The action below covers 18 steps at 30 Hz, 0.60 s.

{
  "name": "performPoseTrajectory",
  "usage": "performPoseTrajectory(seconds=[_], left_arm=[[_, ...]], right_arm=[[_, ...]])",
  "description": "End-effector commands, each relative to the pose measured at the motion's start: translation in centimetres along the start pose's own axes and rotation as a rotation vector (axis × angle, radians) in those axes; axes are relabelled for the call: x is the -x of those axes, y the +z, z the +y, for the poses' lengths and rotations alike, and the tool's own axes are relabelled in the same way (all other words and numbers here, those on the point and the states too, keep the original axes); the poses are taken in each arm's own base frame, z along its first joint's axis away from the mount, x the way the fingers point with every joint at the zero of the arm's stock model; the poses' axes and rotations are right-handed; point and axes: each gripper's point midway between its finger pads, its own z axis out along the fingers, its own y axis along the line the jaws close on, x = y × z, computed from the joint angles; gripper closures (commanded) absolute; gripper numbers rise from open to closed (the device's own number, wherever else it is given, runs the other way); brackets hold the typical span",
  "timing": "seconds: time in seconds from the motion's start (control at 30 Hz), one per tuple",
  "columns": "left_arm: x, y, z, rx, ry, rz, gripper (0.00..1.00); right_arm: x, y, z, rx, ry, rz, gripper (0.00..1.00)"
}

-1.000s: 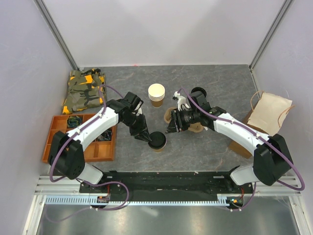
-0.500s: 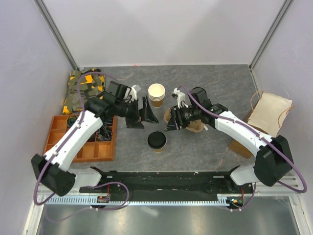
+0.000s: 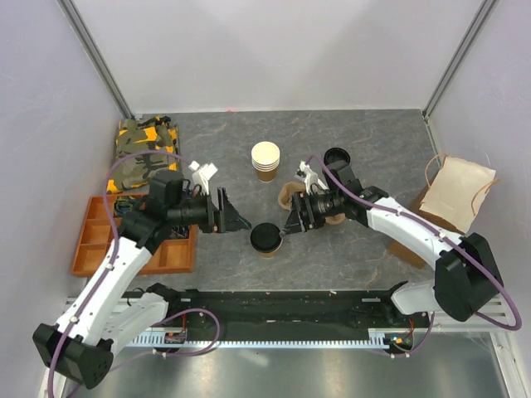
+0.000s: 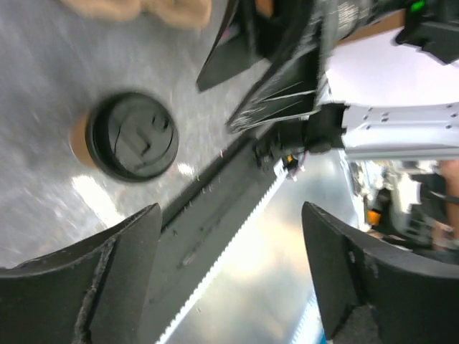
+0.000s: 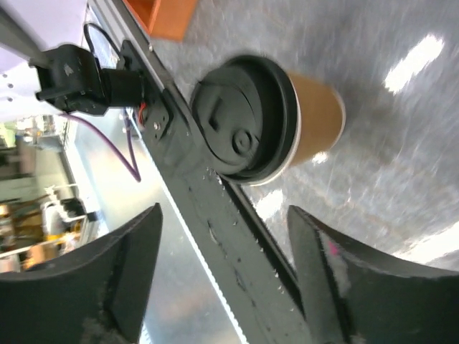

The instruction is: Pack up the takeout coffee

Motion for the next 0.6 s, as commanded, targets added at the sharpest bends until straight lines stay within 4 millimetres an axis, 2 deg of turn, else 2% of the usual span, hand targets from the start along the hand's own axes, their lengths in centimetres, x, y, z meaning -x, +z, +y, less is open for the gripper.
performPoseTrajectory(seconds=[0.0,0.03,0.07,0.1,0.13,0.17,0.2,0.23,0.27,0.3,0.4,0.47,0.57], left_arm=[[-0.9,1.7,0.5,-0.085,-0.117,-0.011,0.17],[-1.2,1.9,0.7,-0.09,-0.177,-0.015,0.16],[-2.0,2.1,1.3,-0.086,-0.195,-0.011,0.1],[-2.2,2.2,1.5,-0.086,-0.2,-0.009,0.09],[-2.2,2.5,1.9,-0.079,-0.211,-0.009,0.08],[-2.5,2.7,2.5,-0.069,-0.225,-0.01,0.06],[-2.5,2.9,2.6,-0.072,-0.247,-0.016,0.05],[-2.1,3.0,2.5,-0.09,-0.239,-0.029,0.03],[-2.3,3.2,2.7,-0.092,-0.254,-0.023,0.01],[-2.3,3.4,2.8,-0.094,-0.264,-0.02,0.0],[-2.1,3.7,3.3,-0.093,-0.296,-0.034,0.0],[-2.1,4.0,4.0,-0.084,-0.317,-0.039,0.0],[-2.1,4.1,4.8,-0.072,-0.352,-0.045,0.0]], right_arm=[[-1.9,0.2,0.5,0.063,0.095,0.014,0.13],[-1.7,0.0,0.9,0.084,0.085,-0.011,0.09],[-3.1,0.2,0.5,0.09,0.154,0.0,0.05],[-3.5,0.2,0.7,0.113,0.175,-0.002,0.02],[-3.1,0.1,1.2,0.148,0.154,-0.048,0.02],[-4.7,0.5,0.6,0.149,0.26,-0.03,0.02],[-4.9,0.6,0.6,0.163,0.285,-0.042,0.02],[-4.4,0.5,1.1,0.206,0.272,-0.08,0.02],[-5.4,0.7,0.6,0.21,0.307,-0.073,0.02],[-5.3,0.8,0.8,0.224,0.343,-0.076,0.02],[-5.0,1.1,1.4,0.296,0.305,-0.097,0.02],[-5.8,1.6,1.4,0.32,0.297,-0.073,0.02],[-5.6,2.4,1.3,0.334,0.249,-0.081,0.02]])
